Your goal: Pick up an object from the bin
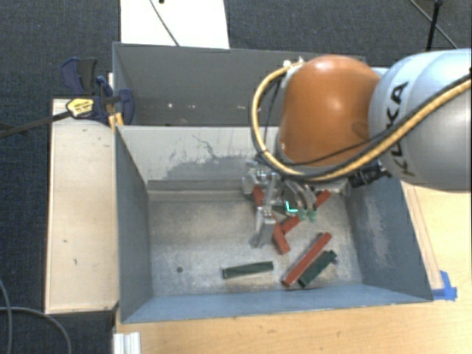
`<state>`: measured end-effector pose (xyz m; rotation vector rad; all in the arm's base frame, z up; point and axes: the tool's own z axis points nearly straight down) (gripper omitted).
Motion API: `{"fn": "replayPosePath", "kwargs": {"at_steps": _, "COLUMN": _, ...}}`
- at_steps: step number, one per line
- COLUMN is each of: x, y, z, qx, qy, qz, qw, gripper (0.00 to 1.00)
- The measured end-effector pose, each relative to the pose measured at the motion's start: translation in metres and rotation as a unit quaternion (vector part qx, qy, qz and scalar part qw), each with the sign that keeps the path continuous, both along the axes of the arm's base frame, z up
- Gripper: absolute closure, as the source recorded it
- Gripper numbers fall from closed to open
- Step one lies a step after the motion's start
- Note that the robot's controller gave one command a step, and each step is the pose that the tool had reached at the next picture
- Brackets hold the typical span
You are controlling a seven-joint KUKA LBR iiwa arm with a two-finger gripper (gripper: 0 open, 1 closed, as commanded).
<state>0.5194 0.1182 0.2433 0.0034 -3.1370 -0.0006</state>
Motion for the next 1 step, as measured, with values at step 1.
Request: {"fn": "replayPosePath", "kwargs": {"at_steps": 1, "x": -0.0346, "y": 0.0033, "z": -0.1343, "qx": 0.0, "qy": 0.0004, "qz": 0.12, "qw": 0.9928, "gripper": 0.0}}
